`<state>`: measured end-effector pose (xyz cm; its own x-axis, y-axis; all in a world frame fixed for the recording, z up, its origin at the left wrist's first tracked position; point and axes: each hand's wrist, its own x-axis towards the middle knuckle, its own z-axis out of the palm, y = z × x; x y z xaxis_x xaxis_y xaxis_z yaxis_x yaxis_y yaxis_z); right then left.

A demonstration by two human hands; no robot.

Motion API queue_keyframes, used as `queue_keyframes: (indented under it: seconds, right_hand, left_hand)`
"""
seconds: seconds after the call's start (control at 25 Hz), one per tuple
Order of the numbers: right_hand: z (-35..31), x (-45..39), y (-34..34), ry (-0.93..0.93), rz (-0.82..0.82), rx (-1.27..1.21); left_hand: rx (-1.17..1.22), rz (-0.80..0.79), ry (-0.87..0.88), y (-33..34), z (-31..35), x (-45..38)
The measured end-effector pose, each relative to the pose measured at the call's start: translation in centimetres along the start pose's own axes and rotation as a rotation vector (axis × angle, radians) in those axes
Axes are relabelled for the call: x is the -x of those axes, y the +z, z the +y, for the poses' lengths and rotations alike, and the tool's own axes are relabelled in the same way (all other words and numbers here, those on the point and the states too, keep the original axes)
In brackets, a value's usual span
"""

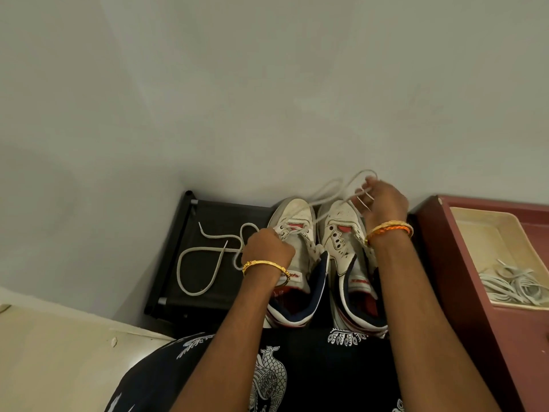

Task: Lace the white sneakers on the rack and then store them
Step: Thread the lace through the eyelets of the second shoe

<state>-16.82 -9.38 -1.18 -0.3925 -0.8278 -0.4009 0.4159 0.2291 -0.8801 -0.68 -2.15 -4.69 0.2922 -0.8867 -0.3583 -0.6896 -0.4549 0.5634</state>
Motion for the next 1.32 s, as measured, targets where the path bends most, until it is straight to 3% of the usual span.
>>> queue_keyframes:
  seconds: [0.12,0.16,0.24,0.36,0.44,0.64,0.8,0.92,1.04,1.12,1.24,1.32]
  right_hand:
    - [2.4,0.7,-0.9,-0.190,0.114,0.905]
    - [3.4,1.3,-0.5,-0.326,0.081,1.054]
    - [4.6,2.2,0.9,-0.555,-0.150,1.154]
    - [6.4,2.3,2.9,-0.503,-0.559,1.395]
    - [7.4,2.0,3.6,-0.460,-0.631,1.514]
    - [8.7,1.3,3.7,-0.464,-0.593,1.506]
    - [8.4,1.7,3.0,-0.511,-0.539,1.499]
    - [7.9,1.7,2.5,-0.477,-0.316,1.343]
    - [7.8,1.7,2.3,-0.250,-0.126,1.253]
    - [7.8,1.9,2.4,-0.212,-0.169,1.270]
    - [7.7,1.9,2.4,-0.347,-0.380,1.266]
    - [7.3,2.0,2.3,-0.424,-0.481,1.393]
  left_hand:
    - [-0.135,-0.035,0.038,-0.1,0.2,-0.5]
    - [-0.145,-0.020,0.032,-0.2,0.2,-0.5]
    - [-0.091,0.039,0.002,-0.6,0.0,-0.4]
    - [0.065,0.115,-0.061,-1.3,-0.8,0.0]
    - [0.116,0.109,-0.093,-1.4,-1.2,0.1]
    - [0.139,0.114,-0.122,-1.2,-1.2,-0.1]
    - [0.090,0.219,-0.151,-0.4,-0.8,0.6]
    - [0.093,0.245,-0.159,-0.1,-0.6,0.8]
    - [0.105,0.247,-0.155,0.0,-0.5,0.9]
    - [0.126,0.252,-0.143,0.1,-0.5,1.0]
    - [0.133,0.249,-0.110,-0.1,-0.7,1.0]
    - [0.123,0.243,-0.094,-0.1,-0.6,1.2]
